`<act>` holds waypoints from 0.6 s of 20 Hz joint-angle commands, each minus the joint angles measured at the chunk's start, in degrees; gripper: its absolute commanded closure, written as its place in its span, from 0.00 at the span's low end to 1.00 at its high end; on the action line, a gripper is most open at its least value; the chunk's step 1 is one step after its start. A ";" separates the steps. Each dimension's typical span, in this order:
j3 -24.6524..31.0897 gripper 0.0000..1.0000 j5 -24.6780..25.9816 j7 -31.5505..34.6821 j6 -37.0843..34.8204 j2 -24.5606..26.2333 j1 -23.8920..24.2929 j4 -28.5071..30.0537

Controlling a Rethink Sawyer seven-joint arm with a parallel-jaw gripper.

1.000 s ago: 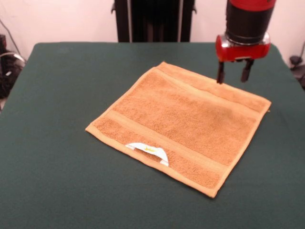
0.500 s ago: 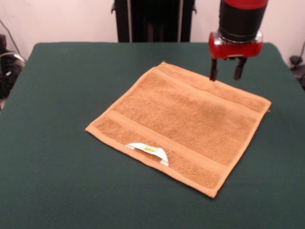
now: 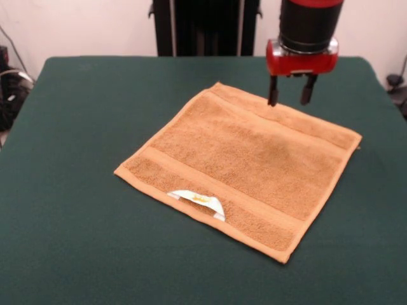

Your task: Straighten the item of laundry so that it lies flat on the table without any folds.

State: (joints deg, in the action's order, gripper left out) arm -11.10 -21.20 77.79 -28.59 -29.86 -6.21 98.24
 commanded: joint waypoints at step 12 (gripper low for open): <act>8.92 0.00 9.41 2.56 -1.27 0.20 10.54 2.61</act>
State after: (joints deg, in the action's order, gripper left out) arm -10.77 -14.62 77.79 -28.59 -31.41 3.27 98.26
